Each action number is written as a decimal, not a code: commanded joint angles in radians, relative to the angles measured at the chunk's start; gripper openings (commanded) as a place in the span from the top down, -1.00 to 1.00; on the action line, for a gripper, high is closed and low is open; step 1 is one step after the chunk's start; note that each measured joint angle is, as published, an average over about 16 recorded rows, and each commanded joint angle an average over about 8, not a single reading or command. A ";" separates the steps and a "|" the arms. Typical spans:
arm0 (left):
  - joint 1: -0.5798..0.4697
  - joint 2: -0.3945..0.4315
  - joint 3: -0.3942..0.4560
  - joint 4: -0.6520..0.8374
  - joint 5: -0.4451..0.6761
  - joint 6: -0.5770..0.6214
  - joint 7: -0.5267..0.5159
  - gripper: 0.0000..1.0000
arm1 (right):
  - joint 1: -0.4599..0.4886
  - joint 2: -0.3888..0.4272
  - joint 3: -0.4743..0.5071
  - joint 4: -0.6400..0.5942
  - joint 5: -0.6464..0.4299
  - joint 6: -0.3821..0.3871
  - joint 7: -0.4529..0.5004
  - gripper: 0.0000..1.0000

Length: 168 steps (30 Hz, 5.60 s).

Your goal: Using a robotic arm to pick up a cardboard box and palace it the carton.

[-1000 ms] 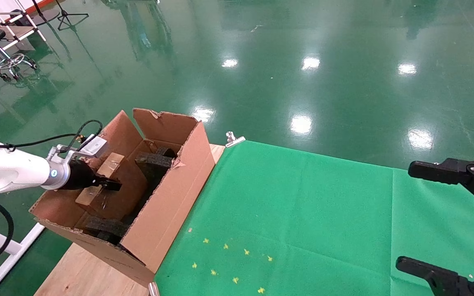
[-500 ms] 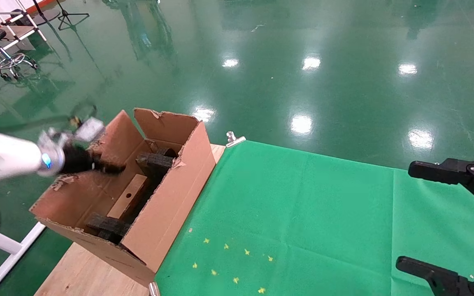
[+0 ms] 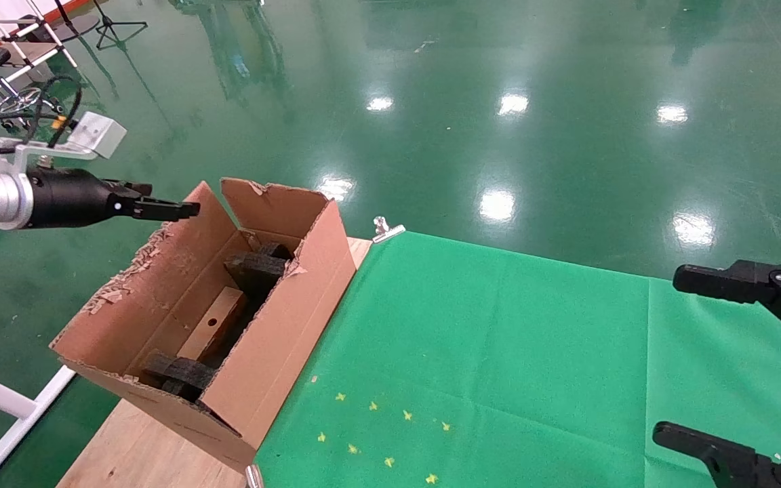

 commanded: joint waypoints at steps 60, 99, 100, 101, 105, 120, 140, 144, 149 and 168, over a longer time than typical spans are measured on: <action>0.610 -0.038 -0.236 -0.900 -0.811 0.321 0.119 -1.00 | 0.000 0.000 -0.001 0.000 0.001 0.000 0.000 -1.00; 0.766 -0.048 -0.297 -1.131 -1.020 0.403 0.150 -1.00 | 0.000 0.001 -0.001 -0.001 0.001 0.001 -0.001 -1.00; 0.766 -0.048 -0.297 -1.131 -1.019 0.403 0.150 -1.00 | 0.000 0.001 -0.001 -0.001 0.001 0.001 -0.001 -1.00; 0.766 -0.048 -0.297 -1.130 -1.019 0.402 0.150 -1.00 | 0.000 0.001 -0.001 -0.001 0.001 0.001 -0.001 -1.00; 0.764 -0.048 -0.296 -1.128 -1.016 0.402 0.150 -1.00 | 0.000 0.001 -0.001 -0.001 0.001 0.001 -0.001 -1.00; 0.762 -0.047 -0.295 -1.125 -1.013 0.401 0.149 -1.00 | 0.000 0.001 -0.001 -0.001 0.001 0.001 -0.001 -1.00; 0.761 -0.047 -0.294 -1.124 -1.012 0.400 0.149 -1.00 | 0.000 0.001 -0.001 -0.001 0.001 0.001 -0.001 -1.00; 0.761 -0.047 -0.294 -1.123 -1.012 0.400 0.149 -1.00 | 0.000 0.001 -0.001 -0.001 0.001 0.001 -0.001 -1.00; 0.761 -0.047 -0.294 -1.123 -1.012 0.400 0.149 -1.00 | 0.000 0.001 -0.001 -0.001 0.001 0.001 -0.001 -1.00; 0.761 -0.047 -0.294 -1.123 -1.012 0.400 0.149 -1.00 | 0.000 0.001 -0.001 -0.001 0.001 0.001 -0.001 -1.00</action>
